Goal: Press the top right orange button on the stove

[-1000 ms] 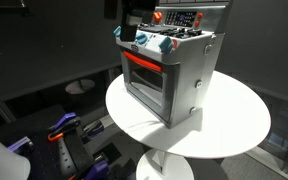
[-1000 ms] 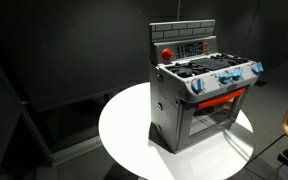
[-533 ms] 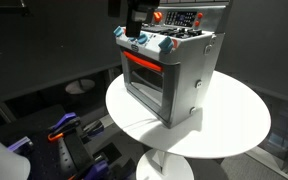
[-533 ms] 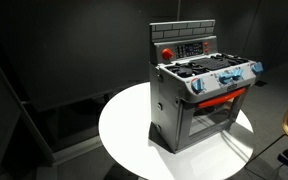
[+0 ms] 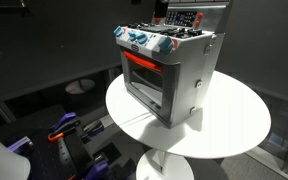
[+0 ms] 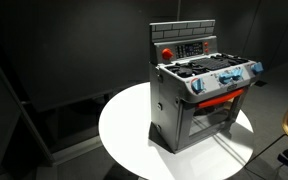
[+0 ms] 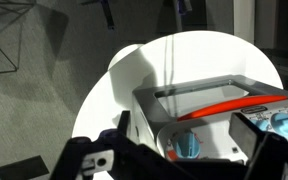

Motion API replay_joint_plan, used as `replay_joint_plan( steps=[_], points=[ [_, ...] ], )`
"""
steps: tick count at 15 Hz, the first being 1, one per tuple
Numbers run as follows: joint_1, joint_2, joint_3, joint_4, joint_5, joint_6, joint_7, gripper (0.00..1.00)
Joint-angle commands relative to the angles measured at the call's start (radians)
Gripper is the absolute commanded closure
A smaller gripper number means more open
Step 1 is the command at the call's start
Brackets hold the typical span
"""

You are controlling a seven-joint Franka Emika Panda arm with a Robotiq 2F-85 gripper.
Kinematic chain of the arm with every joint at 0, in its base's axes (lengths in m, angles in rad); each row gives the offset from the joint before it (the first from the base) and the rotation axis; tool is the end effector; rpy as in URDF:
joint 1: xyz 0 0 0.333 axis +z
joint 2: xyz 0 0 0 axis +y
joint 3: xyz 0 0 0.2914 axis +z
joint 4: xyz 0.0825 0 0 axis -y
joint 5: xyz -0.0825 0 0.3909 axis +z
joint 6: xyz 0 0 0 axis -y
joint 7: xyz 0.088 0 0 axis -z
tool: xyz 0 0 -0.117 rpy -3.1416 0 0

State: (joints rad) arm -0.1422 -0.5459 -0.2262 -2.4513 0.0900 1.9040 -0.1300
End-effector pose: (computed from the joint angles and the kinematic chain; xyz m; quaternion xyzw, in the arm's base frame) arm 0.3800 -0.1399 0.4531 -0.9880 0.1170 -0.0162 0.0996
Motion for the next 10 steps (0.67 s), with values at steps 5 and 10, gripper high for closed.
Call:
replay_joint_plan(
  steps=[5, 10],
  points=[
    [0.030, 0.162, 0.058, 0.103, 0.013, 0.262, 0.042, 0.00],
    [0.040, 0.238, 0.090, 0.110, 0.009, 0.462, 0.089, 0.00]
  ],
)
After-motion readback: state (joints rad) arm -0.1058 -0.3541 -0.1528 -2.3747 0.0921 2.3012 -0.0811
